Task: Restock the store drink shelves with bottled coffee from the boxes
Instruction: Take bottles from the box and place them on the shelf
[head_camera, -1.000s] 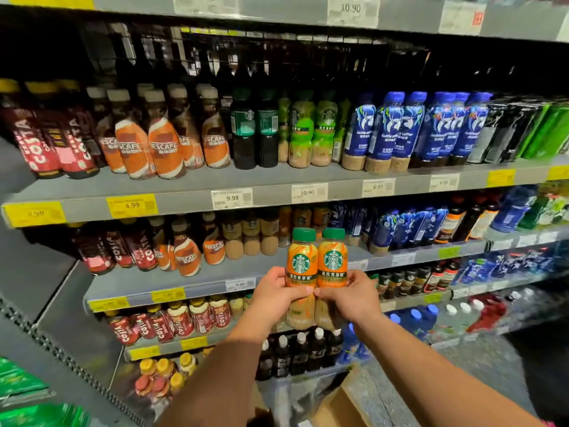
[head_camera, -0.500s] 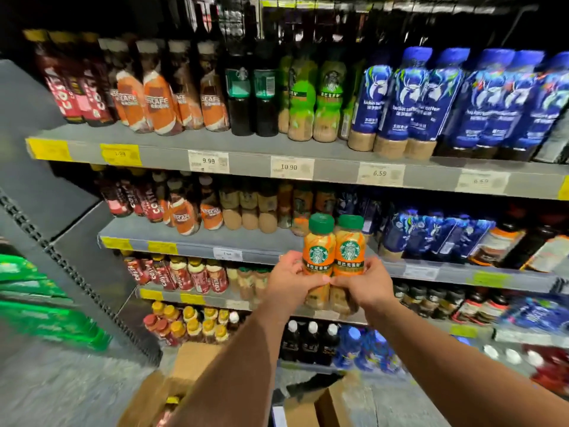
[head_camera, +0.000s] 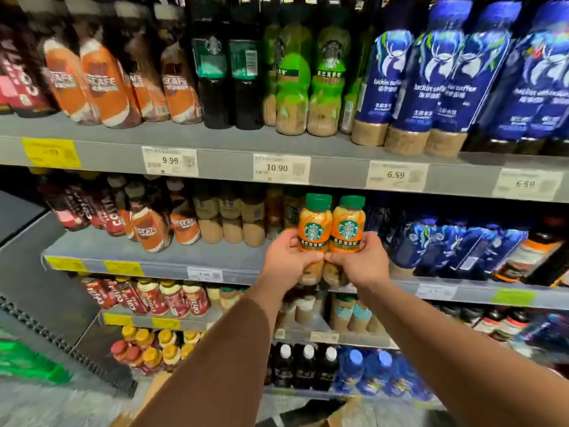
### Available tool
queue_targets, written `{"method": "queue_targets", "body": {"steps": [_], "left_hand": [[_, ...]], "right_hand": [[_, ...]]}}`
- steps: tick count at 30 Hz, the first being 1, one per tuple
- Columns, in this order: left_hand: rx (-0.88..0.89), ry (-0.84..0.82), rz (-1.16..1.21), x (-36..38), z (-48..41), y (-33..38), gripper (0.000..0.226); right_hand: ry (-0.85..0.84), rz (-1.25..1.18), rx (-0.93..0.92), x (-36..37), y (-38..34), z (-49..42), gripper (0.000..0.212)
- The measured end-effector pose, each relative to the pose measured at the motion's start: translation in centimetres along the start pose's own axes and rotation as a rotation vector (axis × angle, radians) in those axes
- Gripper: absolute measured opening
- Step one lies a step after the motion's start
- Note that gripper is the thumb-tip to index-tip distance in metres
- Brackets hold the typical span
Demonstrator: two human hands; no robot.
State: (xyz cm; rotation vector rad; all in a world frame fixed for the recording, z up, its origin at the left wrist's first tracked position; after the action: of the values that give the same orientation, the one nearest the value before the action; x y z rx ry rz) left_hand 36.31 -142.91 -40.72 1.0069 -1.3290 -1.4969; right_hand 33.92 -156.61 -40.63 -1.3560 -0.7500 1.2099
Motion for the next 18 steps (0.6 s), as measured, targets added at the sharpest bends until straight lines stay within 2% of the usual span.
{"method": "queue_targets", "body": {"steps": [4,9,18], "left_hand": [[0.039,0.001,-0.055,-0.8,-3.0,-0.4,0.054],[0.063,-0.023,-0.075,-1.5,-5.0,-2.4,0.053],[0.059,0.033,-0.122,-2.8,-6.8,-5.0,0.048]], "right_hand": [[0.054,0.011,-0.061,1.2,0.2,-2.8,0.052],[0.097,0.061,-0.065,2.4,1.8,-4.9,0.052],[0.127,0.113,-0.073,4.5,3.6,-6.1,0.052]]}}
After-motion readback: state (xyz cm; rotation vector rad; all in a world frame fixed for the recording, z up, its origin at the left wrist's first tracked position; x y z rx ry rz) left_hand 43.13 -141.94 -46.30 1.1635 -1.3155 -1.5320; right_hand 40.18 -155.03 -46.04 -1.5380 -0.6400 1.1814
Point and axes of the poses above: each hand's wrist, its own z-axis away from the middle knuckle, its own x-axis out of the palm, y = z × x, the point moved 2 cm from there along -z, towards the middle knuckle, and after that the axes turned 9 degrees about -y, right-handed, at the moved point
